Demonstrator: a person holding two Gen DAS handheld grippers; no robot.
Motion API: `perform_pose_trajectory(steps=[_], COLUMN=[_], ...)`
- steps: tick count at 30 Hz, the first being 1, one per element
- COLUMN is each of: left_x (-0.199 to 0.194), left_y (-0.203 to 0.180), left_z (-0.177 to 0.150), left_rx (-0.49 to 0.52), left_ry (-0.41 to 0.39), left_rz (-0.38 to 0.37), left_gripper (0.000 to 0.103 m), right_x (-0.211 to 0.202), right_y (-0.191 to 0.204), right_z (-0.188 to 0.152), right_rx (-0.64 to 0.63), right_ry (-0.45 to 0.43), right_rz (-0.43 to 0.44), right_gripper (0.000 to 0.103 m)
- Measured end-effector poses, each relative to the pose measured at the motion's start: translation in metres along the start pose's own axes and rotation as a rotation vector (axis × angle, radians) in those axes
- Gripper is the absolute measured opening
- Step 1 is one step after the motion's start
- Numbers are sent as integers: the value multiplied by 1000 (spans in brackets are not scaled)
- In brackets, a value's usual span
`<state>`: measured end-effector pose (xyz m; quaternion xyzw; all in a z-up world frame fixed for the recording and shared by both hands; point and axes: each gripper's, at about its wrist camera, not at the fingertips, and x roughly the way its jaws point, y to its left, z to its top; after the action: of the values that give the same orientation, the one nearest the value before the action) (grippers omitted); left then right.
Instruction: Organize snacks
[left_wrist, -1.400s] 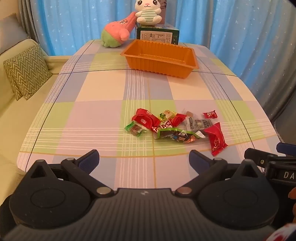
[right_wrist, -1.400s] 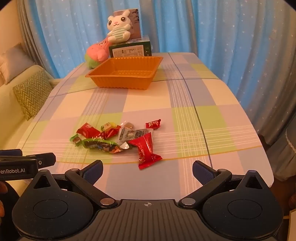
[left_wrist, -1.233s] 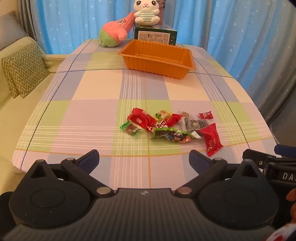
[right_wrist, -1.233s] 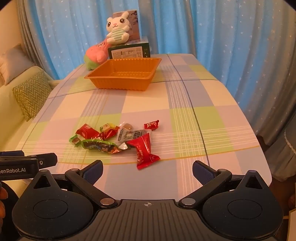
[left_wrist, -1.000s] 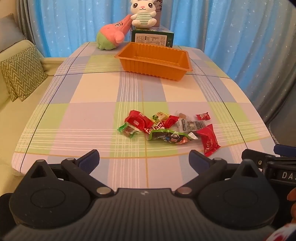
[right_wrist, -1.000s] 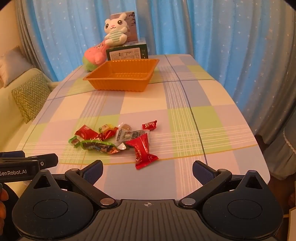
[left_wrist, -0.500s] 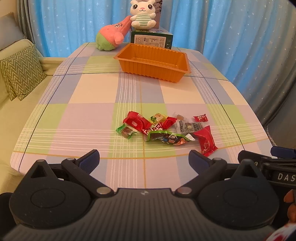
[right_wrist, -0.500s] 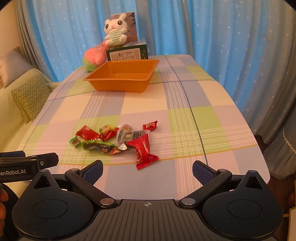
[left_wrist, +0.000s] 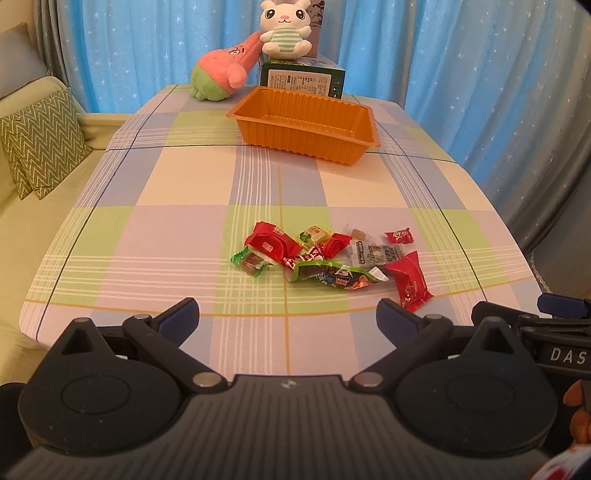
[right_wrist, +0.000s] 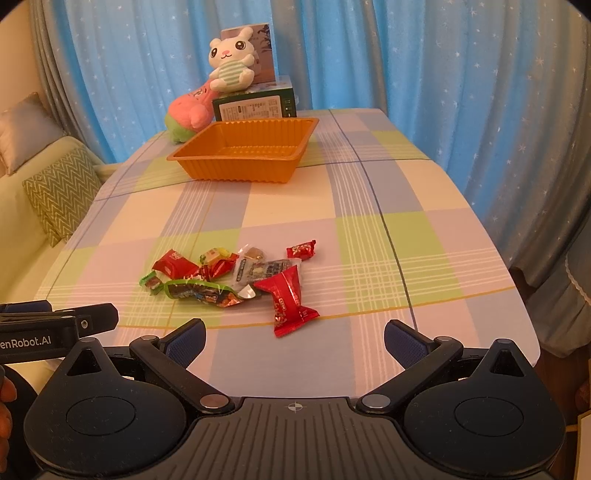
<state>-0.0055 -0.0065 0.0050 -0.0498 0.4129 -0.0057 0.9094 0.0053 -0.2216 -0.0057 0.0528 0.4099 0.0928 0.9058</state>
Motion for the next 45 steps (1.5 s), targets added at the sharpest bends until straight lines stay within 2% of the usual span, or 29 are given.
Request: perform_pose_trajectory(steps=[45], left_x=[-1], left_y=[-1], left_z=[2], left_rx=[-3], left_ry=[4], left_rz=[-9], left_gripper=[101], right_x=[0], right_y=[0], right_z=[0], right_rx=[6], right_ry=[1], right_rz=[-3], right_gripper=[102])
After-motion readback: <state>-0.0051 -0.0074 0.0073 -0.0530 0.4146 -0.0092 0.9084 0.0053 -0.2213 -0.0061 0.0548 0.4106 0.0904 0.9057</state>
